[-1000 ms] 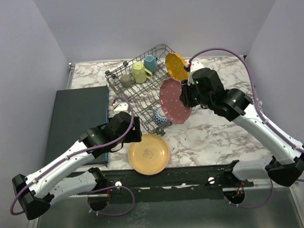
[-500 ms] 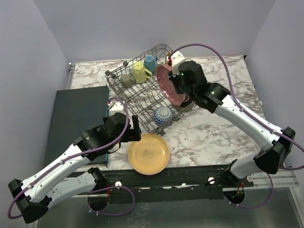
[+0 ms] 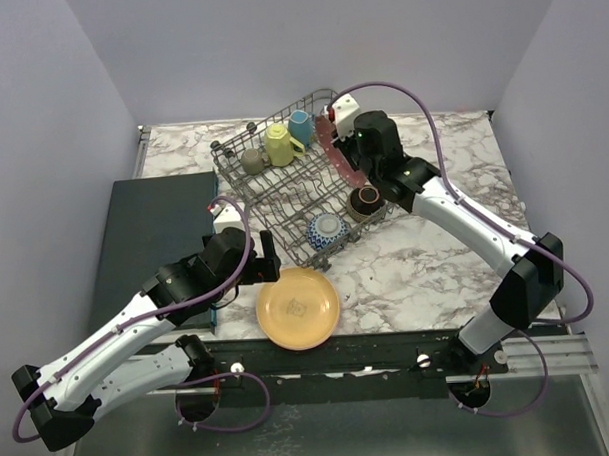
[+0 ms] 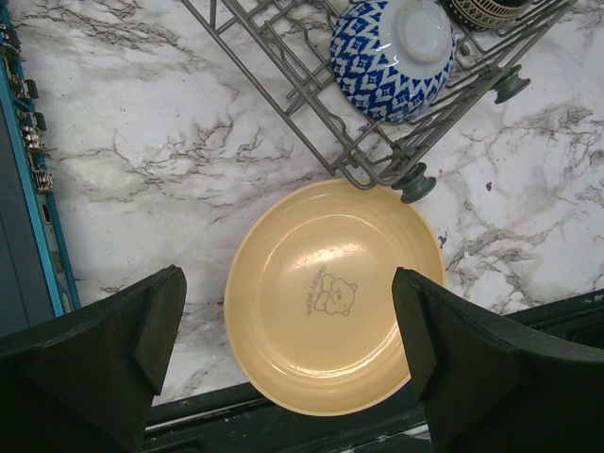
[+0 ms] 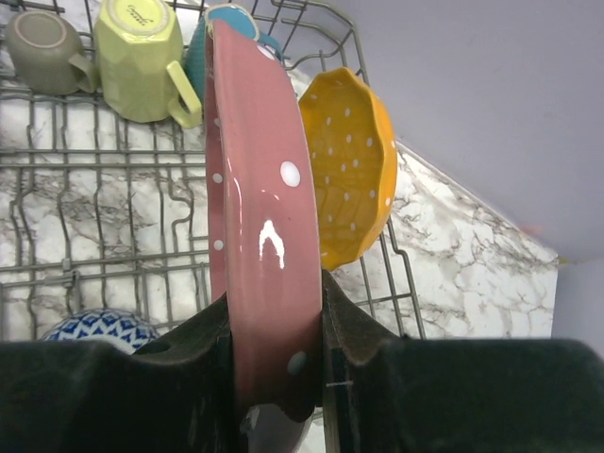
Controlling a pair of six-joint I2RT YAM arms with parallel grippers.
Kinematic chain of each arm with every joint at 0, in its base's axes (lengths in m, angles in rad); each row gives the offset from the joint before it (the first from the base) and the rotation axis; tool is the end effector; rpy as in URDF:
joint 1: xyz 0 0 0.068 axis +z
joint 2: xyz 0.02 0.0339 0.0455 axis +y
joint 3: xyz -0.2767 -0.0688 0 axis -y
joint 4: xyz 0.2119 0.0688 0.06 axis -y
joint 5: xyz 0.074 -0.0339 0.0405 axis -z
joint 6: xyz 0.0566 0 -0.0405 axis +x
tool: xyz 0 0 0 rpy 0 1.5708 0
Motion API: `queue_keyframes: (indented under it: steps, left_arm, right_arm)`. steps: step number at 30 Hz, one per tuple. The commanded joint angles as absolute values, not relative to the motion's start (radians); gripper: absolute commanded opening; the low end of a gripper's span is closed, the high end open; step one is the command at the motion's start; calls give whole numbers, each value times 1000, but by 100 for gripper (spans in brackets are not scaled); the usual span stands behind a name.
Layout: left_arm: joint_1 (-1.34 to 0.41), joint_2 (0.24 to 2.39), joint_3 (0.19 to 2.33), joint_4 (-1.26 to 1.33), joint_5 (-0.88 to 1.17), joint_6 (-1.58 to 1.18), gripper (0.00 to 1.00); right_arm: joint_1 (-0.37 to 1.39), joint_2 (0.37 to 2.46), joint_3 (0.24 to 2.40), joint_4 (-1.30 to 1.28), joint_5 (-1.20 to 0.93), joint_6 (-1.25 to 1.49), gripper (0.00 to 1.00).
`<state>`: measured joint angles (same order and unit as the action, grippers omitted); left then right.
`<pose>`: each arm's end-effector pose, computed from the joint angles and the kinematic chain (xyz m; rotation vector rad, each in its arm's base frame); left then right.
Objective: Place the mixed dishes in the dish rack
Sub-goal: Insert the plate into the dish rack.
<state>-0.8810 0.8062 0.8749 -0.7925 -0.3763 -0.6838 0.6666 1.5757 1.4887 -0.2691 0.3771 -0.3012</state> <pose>0.0992 -0.0875 0.3037 0.0294 2.2668 -0.4128 0.2930 0.2040 0.3874 -0.6561 1.7859 -0.1158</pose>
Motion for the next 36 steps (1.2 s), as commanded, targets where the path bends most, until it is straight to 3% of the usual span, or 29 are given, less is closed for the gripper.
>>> queue_keyframes:
  steps: [1, 36]
  left_arm:
    - [-875, 799, 865, -782, -408, -683, 99]
    - [-843, 810, 864, -779, -401, -677, 99]
  right_arm:
    - [638, 1601, 1533, -68, 346, -377, 0]
    - [523, 1973, 1804, -86, 275, -465, 0]
